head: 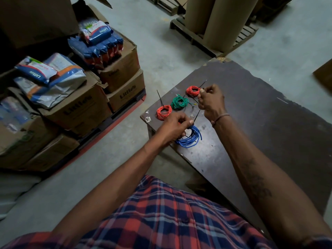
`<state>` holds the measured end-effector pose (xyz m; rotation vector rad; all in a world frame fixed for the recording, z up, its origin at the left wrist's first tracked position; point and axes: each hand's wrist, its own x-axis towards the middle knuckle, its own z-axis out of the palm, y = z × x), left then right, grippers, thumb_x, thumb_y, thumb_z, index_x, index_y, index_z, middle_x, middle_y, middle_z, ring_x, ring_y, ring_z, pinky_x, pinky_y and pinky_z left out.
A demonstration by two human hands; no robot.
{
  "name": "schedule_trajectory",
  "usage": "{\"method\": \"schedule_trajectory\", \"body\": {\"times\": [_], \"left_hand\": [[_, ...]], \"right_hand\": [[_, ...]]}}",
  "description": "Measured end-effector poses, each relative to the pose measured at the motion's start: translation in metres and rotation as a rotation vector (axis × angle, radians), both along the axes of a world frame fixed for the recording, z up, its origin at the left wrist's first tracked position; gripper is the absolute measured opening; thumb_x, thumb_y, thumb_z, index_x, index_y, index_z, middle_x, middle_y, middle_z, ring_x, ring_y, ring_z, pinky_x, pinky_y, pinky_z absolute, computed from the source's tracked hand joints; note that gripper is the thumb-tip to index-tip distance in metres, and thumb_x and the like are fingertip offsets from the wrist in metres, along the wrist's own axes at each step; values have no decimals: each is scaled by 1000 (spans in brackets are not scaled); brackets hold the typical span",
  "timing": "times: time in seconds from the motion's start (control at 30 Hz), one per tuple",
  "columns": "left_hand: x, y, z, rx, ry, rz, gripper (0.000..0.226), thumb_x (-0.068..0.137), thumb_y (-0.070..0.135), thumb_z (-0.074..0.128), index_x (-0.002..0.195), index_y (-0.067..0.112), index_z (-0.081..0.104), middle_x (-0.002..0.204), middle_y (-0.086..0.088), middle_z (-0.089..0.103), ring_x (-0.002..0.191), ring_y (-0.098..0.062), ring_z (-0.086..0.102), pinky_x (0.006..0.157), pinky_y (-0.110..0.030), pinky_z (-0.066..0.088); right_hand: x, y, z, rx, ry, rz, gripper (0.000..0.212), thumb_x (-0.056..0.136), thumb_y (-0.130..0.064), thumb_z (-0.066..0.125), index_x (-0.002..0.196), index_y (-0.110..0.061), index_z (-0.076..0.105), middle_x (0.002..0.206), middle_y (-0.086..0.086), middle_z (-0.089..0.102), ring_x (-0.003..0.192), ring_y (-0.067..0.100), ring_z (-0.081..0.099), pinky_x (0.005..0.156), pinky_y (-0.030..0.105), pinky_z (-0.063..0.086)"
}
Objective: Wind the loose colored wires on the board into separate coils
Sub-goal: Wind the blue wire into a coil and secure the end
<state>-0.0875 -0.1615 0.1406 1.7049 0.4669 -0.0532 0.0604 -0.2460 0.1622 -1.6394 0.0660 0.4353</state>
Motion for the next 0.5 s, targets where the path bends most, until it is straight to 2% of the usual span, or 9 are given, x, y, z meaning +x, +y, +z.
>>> {"method": "schedule_trajectory", "body": {"times": [0.1, 0.17, 0.27, 0.33, 0.37, 0.43, 0.5], "left_hand": [[3, 8, 2, 67, -7, -44, 20, 101, 27, 62, 97, 8, 68, 72, 4, 65, 57, -11, 57, 60, -32, 49], [5, 13, 3, 39, -15, -59, 17, 100, 25, 64, 100, 8, 69, 71, 6, 64, 58, -10, 57, 61, -31, 50], [5, 17, -6, -28, -50, -54, 15, 98, 16, 67, 110, 8, 69, 80, 2, 67, 64, -10, 60, 64, -29, 54], [6, 16, -20, -98, -78, 41, 14, 98, 8, 64, 112, 4, 68, 88, -5, 67, 71, -16, 61, 65, -29, 55], [7, 16, -28, -135, -85, 109, 16, 98, 4, 63, 113, 0, 68, 92, -8, 67, 74, -18, 61, 66, -27, 55], [10, 13, -40, -178, -77, 223, 16, 98, 1, 62, 112, -2, 68, 95, -8, 67, 77, -19, 61, 66, -24, 55], [15, 11, -48, -178, -77, 294, 13, 96, 0, 65, 107, 2, 71, 93, -6, 70, 81, -17, 64, 69, -25, 55]], "right_hand": [[6, 10, -5, -21, -33, 12, 29, 103, 1, 48, 81, -16, 39, 68, 8, 48, 49, 12, 39, 42, 18, 25], [8, 13, -7, -26, -67, -5, 29, 101, 1, 50, 81, -17, 40, 68, 7, 49, 49, 12, 39, 42, 19, 28], [11, 3, -8, 57, -57, -49, 24, 103, -1, 51, 86, -15, 44, 71, 8, 53, 49, 11, 50, 44, 24, 44], [7, -13, -9, 127, -16, -7, 16, 105, -7, 54, 91, -14, 48, 76, 10, 60, 58, 14, 62, 55, 28, 57], [4, -23, -11, 113, -9, 54, 12, 105, -13, 57, 94, -13, 52, 81, 10, 65, 65, 15, 66, 62, 29, 59], [-7, -45, -19, 4, -20, 189, 11, 103, -26, 62, 99, -15, 59, 92, 8, 73, 79, 14, 69, 72, 30, 56], [-22, -66, -34, -82, -19, 300, 15, 97, -32, 70, 100, -18, 64, 101, 9, 76, 89, 14, 68, 78, 33, 51]]}}
